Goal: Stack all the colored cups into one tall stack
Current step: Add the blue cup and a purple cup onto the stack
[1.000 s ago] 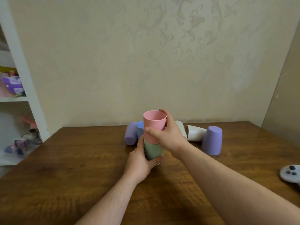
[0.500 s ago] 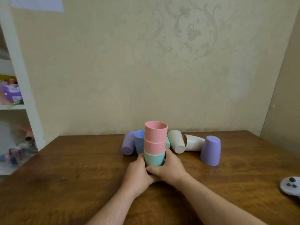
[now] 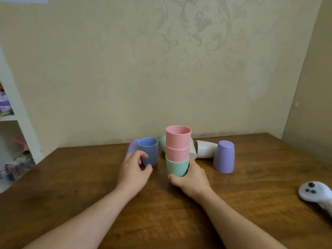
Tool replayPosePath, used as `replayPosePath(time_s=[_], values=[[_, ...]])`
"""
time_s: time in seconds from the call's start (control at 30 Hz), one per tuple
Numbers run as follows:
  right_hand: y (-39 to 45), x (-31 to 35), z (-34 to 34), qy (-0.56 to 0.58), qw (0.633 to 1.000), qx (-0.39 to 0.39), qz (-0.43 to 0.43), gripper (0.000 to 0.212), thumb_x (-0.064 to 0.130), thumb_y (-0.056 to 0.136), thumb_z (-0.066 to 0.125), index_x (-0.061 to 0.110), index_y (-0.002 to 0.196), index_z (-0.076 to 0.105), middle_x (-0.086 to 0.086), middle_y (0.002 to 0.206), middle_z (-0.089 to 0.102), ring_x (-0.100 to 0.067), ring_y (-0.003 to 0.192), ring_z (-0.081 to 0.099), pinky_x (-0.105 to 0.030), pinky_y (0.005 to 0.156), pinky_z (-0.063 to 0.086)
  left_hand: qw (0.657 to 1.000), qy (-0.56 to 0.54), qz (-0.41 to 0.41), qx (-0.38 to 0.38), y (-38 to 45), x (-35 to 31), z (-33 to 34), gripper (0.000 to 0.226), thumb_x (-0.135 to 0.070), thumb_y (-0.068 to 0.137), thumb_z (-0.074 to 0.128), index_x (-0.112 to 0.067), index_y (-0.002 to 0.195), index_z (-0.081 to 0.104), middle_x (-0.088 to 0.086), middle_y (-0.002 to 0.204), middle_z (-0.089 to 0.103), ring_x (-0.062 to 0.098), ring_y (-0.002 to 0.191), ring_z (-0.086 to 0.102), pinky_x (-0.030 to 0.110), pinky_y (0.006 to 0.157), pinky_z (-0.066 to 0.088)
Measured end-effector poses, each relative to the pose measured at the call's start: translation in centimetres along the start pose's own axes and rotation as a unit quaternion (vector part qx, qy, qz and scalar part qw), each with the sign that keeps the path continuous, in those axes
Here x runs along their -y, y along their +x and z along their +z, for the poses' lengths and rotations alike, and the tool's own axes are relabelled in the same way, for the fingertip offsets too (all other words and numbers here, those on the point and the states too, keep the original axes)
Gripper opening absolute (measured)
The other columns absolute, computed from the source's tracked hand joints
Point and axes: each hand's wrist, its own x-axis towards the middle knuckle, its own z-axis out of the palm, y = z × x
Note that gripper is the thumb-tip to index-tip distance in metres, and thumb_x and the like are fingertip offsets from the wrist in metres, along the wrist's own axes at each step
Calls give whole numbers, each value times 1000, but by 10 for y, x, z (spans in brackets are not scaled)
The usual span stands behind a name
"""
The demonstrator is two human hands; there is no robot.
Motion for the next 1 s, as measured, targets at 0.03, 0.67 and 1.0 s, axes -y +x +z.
replayPosePath(time_s=[0.03,0.67,1.0], values=[[0,0,0,3,1000,0,-1,56,47,68,90,42,116,61,19,105,72,1,95,69,-23,78,55,999,30,8,-15,12,-5,-5,34,-19,89,79,-26,121,70,-5,106,55,25,103,60,28,83,45],[4,-5,-4,11,999,31,-11,71,50,70,93,42,131,57,21,115,68,2,103,65,-19,79,52,983,92,-56,152,44,-50,9,96,-31,82,89,-39,165,41,8,150,33,32,136,54,32,104,54],[3,-2,-2,6,1000,9,0,72,53,67,92,46,128,56,20,113,70,-3,103,67,-31,91,58,979,-195,-38,-54,68,-107,-65,84,-35,84,92,-22,153,45,-1,141,64,19,116,63,25,86,47]])
